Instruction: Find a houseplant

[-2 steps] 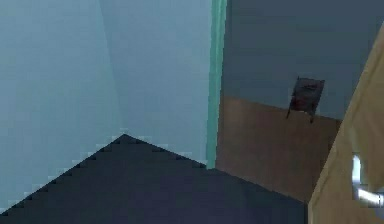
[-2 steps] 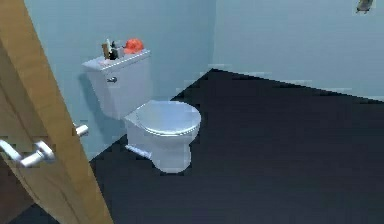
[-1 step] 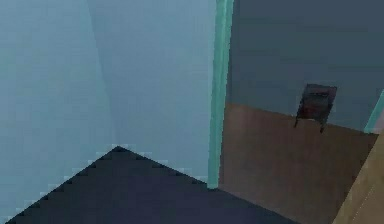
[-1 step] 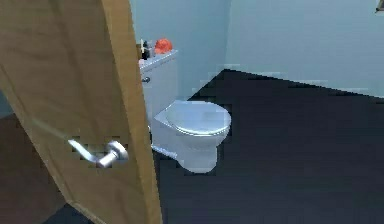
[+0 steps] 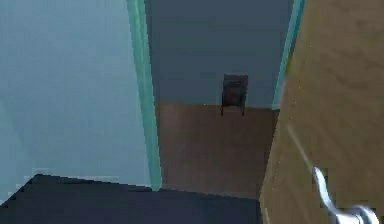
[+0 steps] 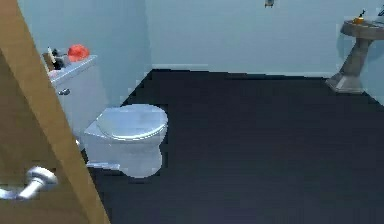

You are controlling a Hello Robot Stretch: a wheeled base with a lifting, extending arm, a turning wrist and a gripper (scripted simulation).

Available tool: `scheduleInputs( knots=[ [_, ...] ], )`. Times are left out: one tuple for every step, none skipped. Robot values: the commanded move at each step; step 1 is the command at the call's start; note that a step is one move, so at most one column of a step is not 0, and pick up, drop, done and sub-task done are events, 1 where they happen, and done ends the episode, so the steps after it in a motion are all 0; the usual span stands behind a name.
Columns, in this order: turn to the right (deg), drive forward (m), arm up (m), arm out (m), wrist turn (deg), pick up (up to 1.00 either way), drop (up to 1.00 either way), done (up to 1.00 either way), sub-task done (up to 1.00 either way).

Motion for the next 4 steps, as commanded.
scheduleInputs(
  knots=[
    [0.0, 1.00, 0.00, 0.00, 0.0, 0.00, 0.00, 0.00, 0.00],
    [9.0, 0.00, 0.00, 0.00, 0.0, 0.00, 0.00, 0.00, 0.00],
    [0.0, 0.30, 0.00, 0.00, 0.0, 0.00, 0.00, 0.00, 0.00],
    [45.0, 0.00, 0.00, 0.00, 0.0, 0.00, 0.00, 0.00, 0.00]
  ],
)
